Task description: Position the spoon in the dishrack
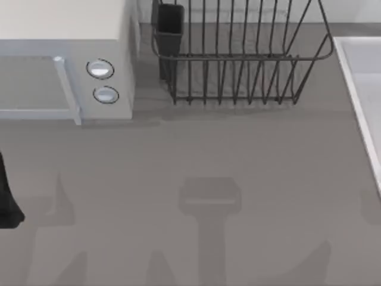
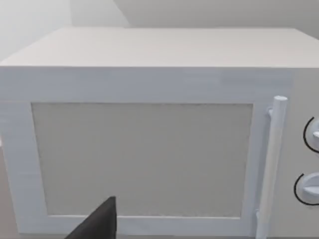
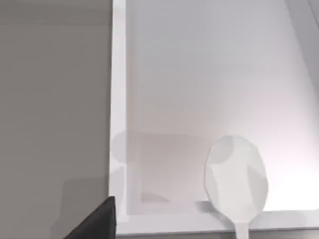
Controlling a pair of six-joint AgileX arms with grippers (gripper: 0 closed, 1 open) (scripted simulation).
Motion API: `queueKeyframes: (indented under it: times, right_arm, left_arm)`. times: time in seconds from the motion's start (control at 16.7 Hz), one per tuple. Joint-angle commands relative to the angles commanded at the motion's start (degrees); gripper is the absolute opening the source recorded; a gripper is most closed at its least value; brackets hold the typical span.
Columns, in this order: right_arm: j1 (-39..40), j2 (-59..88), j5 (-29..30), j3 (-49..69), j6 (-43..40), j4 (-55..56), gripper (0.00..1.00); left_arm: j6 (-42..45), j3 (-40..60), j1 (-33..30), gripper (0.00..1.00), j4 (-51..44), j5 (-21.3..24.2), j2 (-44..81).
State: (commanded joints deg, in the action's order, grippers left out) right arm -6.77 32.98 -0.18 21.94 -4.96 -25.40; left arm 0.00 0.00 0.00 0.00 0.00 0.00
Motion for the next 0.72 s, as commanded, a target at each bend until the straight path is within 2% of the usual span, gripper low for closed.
queueKeyframes:
  times: [0.36,0.72]
  right_arm:
    - [-5.32,29.69,-0.08,17.20,-4.20,-20.98,1.00]
    - [-8.31,44.65,-0.41,27.32,-6.43,-32.40,1.00]
  left_arm:
    - [0.00,0.00,0.00,1.00,0.00,0.00,0.00]
    - [0.00,0.00,0.00,1.00,0.00,0.00,0.00]
